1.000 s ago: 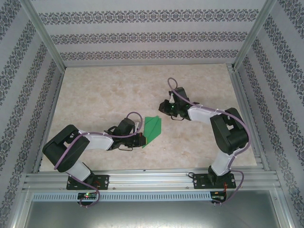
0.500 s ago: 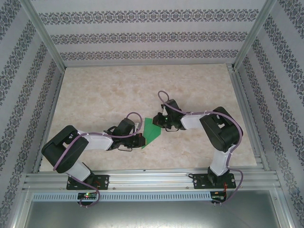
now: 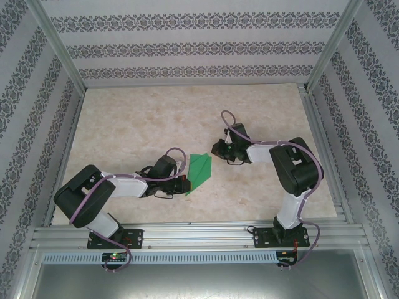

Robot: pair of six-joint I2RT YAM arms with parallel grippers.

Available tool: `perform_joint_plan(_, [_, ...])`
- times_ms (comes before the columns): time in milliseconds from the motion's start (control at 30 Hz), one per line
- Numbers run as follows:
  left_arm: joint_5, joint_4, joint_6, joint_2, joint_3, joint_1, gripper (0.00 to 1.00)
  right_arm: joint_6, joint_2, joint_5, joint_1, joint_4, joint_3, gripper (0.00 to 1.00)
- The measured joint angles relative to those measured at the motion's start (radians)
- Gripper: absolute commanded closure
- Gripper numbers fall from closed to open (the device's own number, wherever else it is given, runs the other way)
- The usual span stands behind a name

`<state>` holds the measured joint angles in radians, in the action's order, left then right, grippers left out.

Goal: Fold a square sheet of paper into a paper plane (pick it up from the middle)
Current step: Fourth fold the wing at the center of the table.

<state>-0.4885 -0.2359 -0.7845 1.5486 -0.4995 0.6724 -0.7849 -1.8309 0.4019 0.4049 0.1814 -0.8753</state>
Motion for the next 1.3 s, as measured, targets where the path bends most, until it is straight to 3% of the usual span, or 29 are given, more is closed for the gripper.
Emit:
perform_joint_plan(233, [-0.001, 0.006, 0.001, 0.000, -0.002, 0.000, 1.00, 0.004, 0.149, -0.002, 0.084, -0.005, 0.000, 0.91])
perform_joint_plan(433, [-0.002, 0.011, 0.001, -0.005, -0.002, 0.000, 1.00, -0.027, 0.099, 0.037, 0.180, 0.047, 0.011, 0.92])
perform_joint_plan(800, [0.003, 0.084, 0.007, -0.041, -0.003, 0.000, 0.96, -0.025, -0.025, 0.063, 0.166, 0.048, 0.034, 0.95])
perform_joint_plan(1000, [0.022, 0.302, 0.012, -0.166, -0.016, 0.000, 0.88, -0.023, -0.025, 0.068, 0.166, 0.091, 0.057, 0.95])
perform_joint_plan(1133, [0.022, 0.436, 0.014, -0.245, -0.125, -0.023, 0.81, -0.023, -0.024, 0.068, 0.166, 0.110, 0.066, 0.95])
perform_joint_plan(1300, [-0.021, 0.418, -0.007, -0.179, -0.275, -0.046, 0.83, -0.024, -0.022, 0.067, 0.166, 0.123, 0.074, 0.95])
